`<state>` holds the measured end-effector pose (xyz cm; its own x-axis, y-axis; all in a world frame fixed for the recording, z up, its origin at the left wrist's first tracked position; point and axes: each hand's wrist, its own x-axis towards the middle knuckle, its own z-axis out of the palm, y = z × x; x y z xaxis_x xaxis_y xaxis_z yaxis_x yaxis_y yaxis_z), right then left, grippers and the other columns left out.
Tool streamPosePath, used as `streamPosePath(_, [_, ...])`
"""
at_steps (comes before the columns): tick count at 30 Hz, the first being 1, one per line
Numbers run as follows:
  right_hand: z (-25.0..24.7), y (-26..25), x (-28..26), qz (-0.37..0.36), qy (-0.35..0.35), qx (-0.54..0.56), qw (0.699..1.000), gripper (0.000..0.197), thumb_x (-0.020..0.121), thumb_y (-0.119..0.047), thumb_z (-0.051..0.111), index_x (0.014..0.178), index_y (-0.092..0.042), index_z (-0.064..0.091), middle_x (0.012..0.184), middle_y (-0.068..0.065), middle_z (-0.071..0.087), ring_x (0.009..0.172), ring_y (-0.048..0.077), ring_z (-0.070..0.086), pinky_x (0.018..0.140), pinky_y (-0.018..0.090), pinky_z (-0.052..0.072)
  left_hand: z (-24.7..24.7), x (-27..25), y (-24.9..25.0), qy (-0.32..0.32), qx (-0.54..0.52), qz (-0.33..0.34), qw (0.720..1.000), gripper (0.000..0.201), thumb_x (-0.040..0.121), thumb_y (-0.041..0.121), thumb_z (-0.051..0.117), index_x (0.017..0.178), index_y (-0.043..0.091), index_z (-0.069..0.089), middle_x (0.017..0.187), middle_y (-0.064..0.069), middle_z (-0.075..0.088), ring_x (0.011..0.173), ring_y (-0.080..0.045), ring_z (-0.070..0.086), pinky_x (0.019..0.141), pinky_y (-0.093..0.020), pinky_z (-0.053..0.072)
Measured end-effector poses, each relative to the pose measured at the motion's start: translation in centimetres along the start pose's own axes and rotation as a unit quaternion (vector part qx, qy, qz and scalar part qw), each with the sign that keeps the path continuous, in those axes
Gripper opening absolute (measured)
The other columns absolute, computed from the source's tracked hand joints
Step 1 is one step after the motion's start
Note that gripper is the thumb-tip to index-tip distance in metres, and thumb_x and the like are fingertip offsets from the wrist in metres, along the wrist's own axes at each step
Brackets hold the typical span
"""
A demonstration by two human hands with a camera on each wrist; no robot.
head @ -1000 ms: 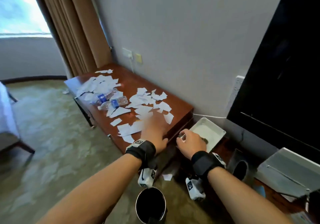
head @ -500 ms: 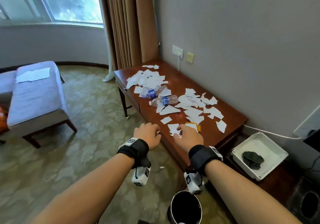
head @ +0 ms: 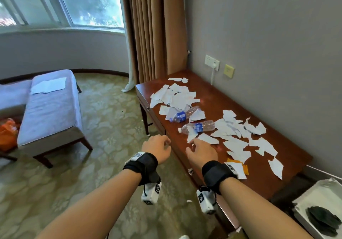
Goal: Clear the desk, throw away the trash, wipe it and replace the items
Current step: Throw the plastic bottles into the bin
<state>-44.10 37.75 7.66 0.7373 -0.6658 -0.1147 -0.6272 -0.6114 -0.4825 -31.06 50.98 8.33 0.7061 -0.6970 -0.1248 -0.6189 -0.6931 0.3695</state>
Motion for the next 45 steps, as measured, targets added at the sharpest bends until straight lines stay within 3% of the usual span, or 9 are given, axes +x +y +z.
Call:
streamPosePath(10, [0.9,-0.5,11.9,0.067,-0.052,0.005,0.996,0.032,0.09,-0.044,0.053,0.117,-0.03,0.058,0.11,-0.003,0.067,0.099,0.02,0.063,0.088,0.038,0.054,-0.8,13.0,-2.3,-0.056,0.012,-0.002,0.998,0.025,0.088,0.038,0.052,0.111,0.036,0.062,0.113,0.008,0.061,0.107,-0.02,0.058,0.09,-0.039,0.051])
streamPosePath(14, [0.6,1.7,16.5,0.136,-0.047,0.029,0.989,0.033,0.089,-0.045,0.053,0.118,-0.03,0.057,0.11,-0.004,0.067,0.098,0.02,0.063,0.087,0.038,0.054,0.2,19.9,-1.2,-0.095,0.01,0.032,0.995,0.024,0.086,0.037,0.055,0.108,0.036,0.063,0.11,0.007,0.064,0.102,-0.02,0.061,0.088,-0.039,0.053])
streamPosePath(22, [2.2,4.5,23.0,0.294,0.0,0.09,0.951,0.028,0.094,-0.049,0.052,0.106,-0.026,0.061,0.104,0.001,0.069,0.089,0.02,0.064,0.08,0.035,0.055,4.8,34.0,1.3,-0.196,0.034,0.132,0.971,0.022,0.087,0.033,0.059,0.108,0.031,0.064,0.108,0.002,0.068,0.096,-0.021,0.063,0.088,-0.035,0.054])
streamPosePath(27, [2.8,3.6,25.6,0.399,-0.009,0.071,0.914,0.036,0.097,-0.053,0.045,0.117,-0.026,0.059,0.114,-0.001,0.066,0.09,0.017,0.057,0.067,0.024,0.04,7.6,41.6,1.1,-0.245,0.071,0.174,0.951,0.028,0.092,0.038,0.053,0.117,0.026,0.058,0.111,-0.003,0.069,0.099,-0.025,0.064,0.086,-0.033,0.052])
streamPosePath(29, [3.6,3.8,26.9,0.433,-0.001,0.093,0.897,0.036,0.096,-0.053,0.047,0.116,-0.026,0.059,0.116,-0.002,0.065,0.099,0.018,0.06,0.077,0.025,0.045,8.6,43.7,1.1,-0.255,0.108,0.194,0.941,0.033,0.091,0.045,0.05,0.118,0.027,0.056,0.115,-0.005,0.067,0.102,-0.027,0.063,0.089,-0.038,0.054])
streamPosePath(31, [5.1,4.2,28.3,0.462,0.021,0.142,0.875,0.04,0.091,-0.057,0.054,0.114,-0.025,0.059,0.116,0.001,0.068,0.102,0.02,0.063,0.088,0.035,0.052,9.6,45.2,1.3,-0.25,0.172,0.231,0.924,0.045,0.088,0.047,0.052,0.128,0.027,0.049,0.126,-0.007,0.06,0.113,-0.031,0.057,0.093,-0.046,0.052])
streamPosePath(35, [7.7,4.7,30.9,0.508,0.038,0.175,0.842,0.059,0.085,-0.058,0.061,0.131,-0.024,0.047,0.126,0.004,0.062,0.112,0.024,0.061,0.096,0.037,0.05,10.8,47.0,1.2,-0.217,0.249,0.282,0.901,0.062,0.09,0.049,0.052,0.143,0.024,0.031,0.142,-0.008,0.042,0.127,-0.031,0.044,0.099,-0.045,0.045])
streamPosePath(42, [10.8,4.9,35.3,0.523,0.095,0.193,0.825,0.078,0.079,-0.052,0.071,0.138,-0.034,0.023,0.143,0.006,0.043,0.102,0.024,0.065,0.088,0.036,0.054,15.1,49.9,-0.1,-0.266,0.132,0.28,0.913,0.08,0.088,0.045,0.06,0.148,0.031,0.009,0.143,-0.014,0.04,0.127,-0.034,0.05,0.102,-0.046,0.048])
streamPosePath(45, [12.0,5.3,36.1,0.537,0.107,0.202,0.812,0.081,0.078,-0.049,0.072,0.138,-0.033,0.02,0.124,0.006,0.054,0.096,0.026,0.065,0.085,0.038,0.055,15.9,50.4,-0.5,-0.275,0.105,0.291,0.91,0.084,0.086,0.044,0.063,0.147,0.038,0.007,0.138,-0.01,0.049,0.118,-0.033,0.058,0.095,-0.047,0.053])
